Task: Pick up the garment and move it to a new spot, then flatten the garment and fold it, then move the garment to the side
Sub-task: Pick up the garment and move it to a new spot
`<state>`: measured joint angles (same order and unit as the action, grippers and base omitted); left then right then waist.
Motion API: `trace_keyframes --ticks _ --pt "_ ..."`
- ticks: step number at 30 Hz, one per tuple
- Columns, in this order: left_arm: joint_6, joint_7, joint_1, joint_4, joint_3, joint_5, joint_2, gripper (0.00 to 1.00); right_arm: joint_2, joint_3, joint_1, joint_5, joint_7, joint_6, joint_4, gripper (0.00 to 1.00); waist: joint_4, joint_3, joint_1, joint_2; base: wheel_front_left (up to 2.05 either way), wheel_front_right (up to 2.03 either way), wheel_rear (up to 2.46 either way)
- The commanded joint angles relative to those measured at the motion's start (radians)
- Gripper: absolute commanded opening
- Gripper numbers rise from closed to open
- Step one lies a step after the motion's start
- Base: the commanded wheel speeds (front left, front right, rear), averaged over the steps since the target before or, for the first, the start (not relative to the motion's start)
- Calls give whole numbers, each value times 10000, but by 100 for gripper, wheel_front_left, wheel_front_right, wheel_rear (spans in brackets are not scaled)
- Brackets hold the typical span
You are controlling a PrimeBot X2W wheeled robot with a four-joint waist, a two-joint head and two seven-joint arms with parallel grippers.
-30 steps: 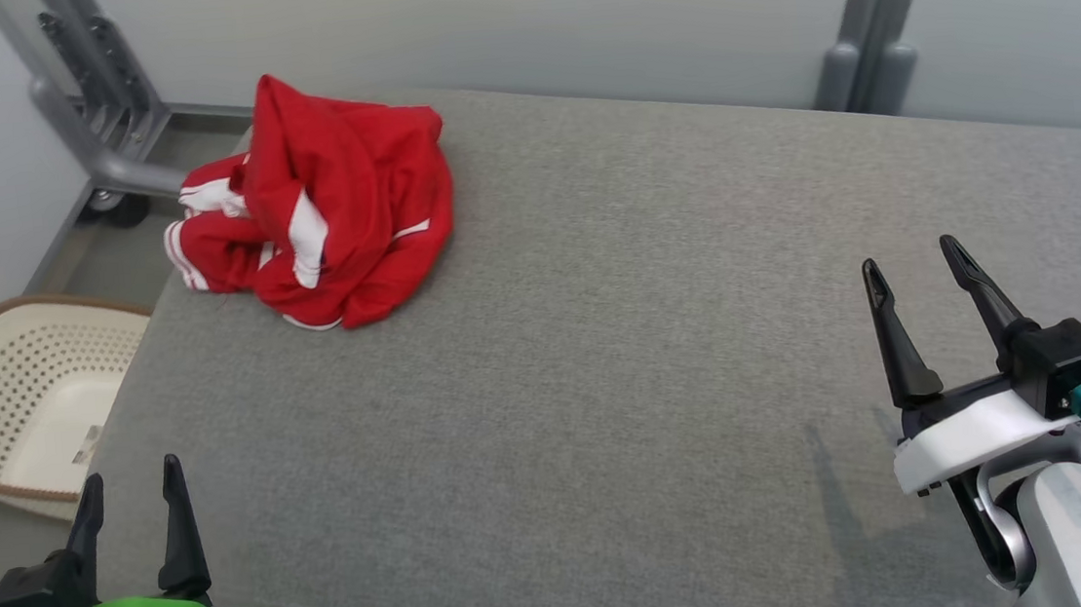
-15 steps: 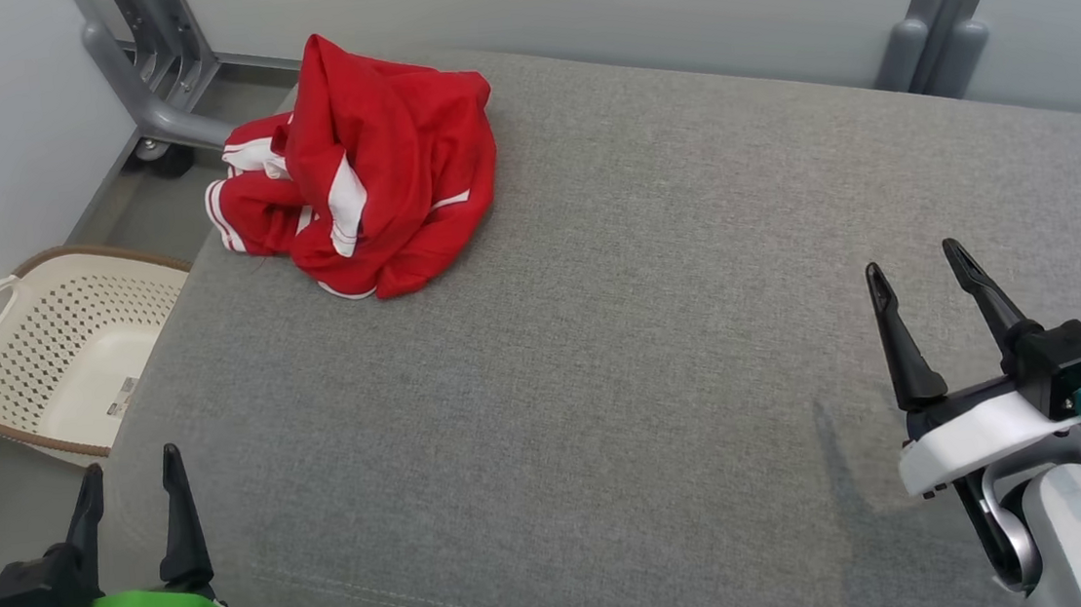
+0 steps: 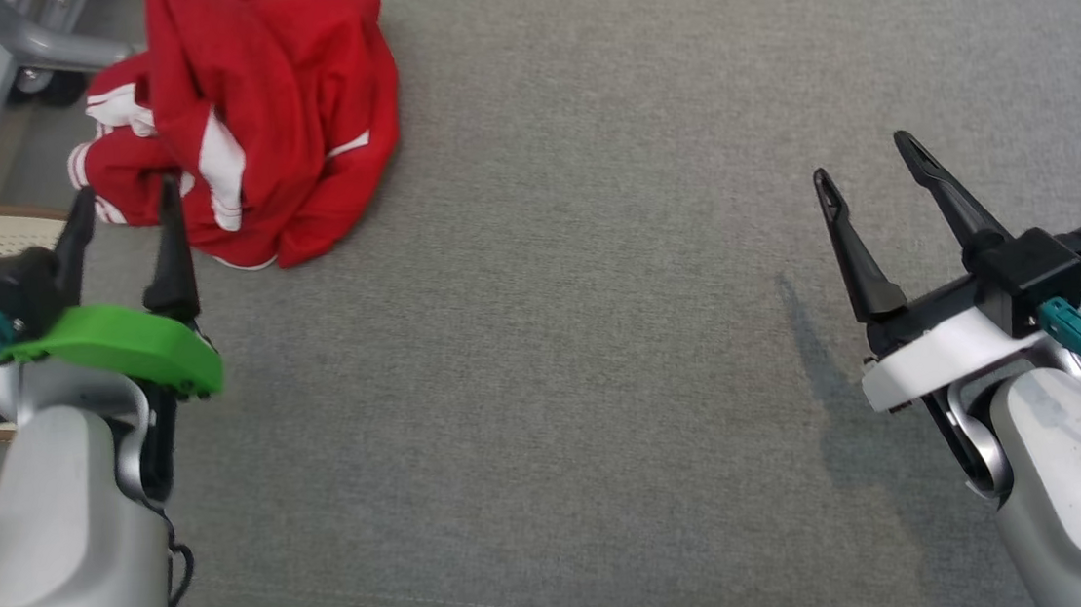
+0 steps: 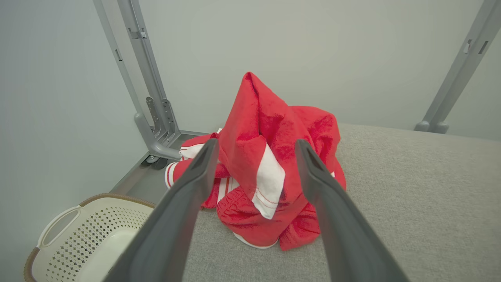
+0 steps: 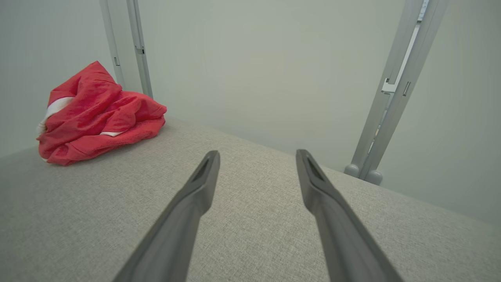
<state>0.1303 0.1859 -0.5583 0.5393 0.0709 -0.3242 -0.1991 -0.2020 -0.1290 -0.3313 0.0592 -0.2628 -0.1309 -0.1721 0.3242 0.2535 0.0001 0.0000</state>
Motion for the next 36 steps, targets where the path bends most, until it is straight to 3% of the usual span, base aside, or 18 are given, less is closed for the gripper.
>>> trace_keyframes --ticks 1,8,16,18,27,36 --pt "4 -194 -538 318 -7 -184 -180 100 -73 -146 -289 -23 -32 3 -2 100 -1132 1230 -1 0 0 0 0" --pt "-1 -573 -2236 2148 -114 -1016 -763 100 -106 -555 -967 -28 -32 3 196 100 -2061 2269 -1 0 0 0 0" --pt "-122 -543 -3161 4110 -398 -1399 -1124 100 -151 -794 -1393 -50 -32 3 268 100 -2451 2878 -1 0 0 0 0" --pt "-165 -421 -3275 4491 -328 -1329 -1166 0 -150 -783 -1447 -45 -32 3 259 100 -2450 2848 -1 0 0 0 0" --pt "-101 283 -3534 4814 301 -876 -884 0 -52 -516 -1024 76 -32 3 168 100 -2049 2054 -1 0 0 0 0" --pt "-10 122 -3264 2627 1186 -665 -614 0 307 -118 -274 199 -32 3 180 100 -1764 722 -1 0 0 0 0"
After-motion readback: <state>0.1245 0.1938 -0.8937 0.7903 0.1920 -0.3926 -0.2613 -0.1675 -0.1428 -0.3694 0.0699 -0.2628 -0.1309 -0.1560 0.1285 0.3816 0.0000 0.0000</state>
